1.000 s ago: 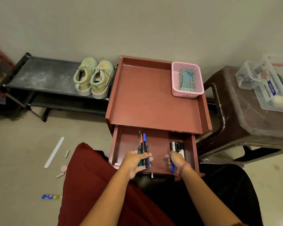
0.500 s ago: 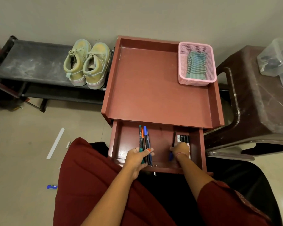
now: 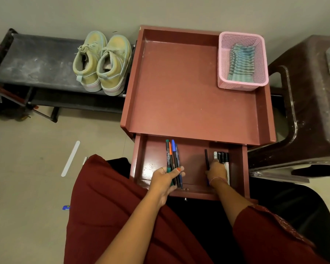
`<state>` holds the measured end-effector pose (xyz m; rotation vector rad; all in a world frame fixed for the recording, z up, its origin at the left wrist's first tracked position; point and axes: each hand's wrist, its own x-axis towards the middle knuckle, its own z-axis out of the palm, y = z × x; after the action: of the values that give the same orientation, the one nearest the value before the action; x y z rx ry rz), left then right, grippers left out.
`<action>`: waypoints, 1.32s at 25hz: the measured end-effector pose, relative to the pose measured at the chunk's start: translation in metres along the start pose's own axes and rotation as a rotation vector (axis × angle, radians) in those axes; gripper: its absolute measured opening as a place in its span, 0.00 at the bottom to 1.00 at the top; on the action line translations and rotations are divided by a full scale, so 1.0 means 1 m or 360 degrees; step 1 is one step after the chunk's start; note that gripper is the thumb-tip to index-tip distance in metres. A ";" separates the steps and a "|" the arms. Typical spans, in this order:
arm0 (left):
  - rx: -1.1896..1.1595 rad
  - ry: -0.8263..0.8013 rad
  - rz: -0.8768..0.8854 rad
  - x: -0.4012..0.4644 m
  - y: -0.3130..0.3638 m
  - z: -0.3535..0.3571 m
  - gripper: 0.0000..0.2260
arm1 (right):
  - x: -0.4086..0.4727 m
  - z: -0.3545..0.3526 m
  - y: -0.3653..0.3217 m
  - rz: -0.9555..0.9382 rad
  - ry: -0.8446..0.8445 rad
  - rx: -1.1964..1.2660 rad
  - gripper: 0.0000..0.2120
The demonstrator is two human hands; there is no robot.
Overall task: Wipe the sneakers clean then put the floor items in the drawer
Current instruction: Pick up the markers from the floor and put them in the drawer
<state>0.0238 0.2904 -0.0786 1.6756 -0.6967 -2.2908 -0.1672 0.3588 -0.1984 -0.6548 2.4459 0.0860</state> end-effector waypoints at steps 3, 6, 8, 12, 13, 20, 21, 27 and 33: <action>0.0008 0.0006 -0.0007 0.000 0.001 0.000 0.09 | 0.001 -0.002 0.004 0.0171 -0.0001 0.0164 0.13; 0.0001 0.0006 -0.0017 -0.002 0.002 0.001 0.08 | 0.000 -0.012 0.007 0.0232 -0.0066 0.0253 0.11; -0.0025 -0.0006 -0.0028 -0.002 0.002 0.003 0.08 | -0.008 -0.023 -0.001 0.0159 -0.0208 0.0523 0.08; -0.0078 0.0015 -0.0039 -0.001 0.001 0.006 0.07 | -0.055 -0.060 -0.030 0.0156 -0.0956 0.1709 0.11; -0.0073 0.0014 -0.0041 -0.001 0.001 0.006 0.07 | -0.063 -0.065 -0.036 0.0107 -0.1139 0.1808 0.13; -0.0007 0.0073 -0.0056 0.000 -0.003 0.007 0.06 | -0.073 -0.065 -0.051 0.0120 -0.1223 0.1860 0.07; -0.0004 0.0093 -0.0055 0.000 -0.003 0.006 0.06 | -0.067 -0.062 -0.050 0.0230 -0.1127 0.1946 0.06; 0.0035 0.0110 -0.0019 -0.003 -0.001 0.006 0.07 | -0.004 -0.031 -0.020 0.0213 -0.0133 0.1034 0.06; 0.0017 0.0110 -0.0052 -0.003 0.000 0.007 0.06 | 0.009 -0.006 -0.010 0.0088 0.0018 0.0266 0.14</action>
<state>0.0182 0.2935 -0.0745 1.7744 -0.6725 -2.2428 -0.1724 0.3445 -0.1976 -0.5160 2.4501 -0.0994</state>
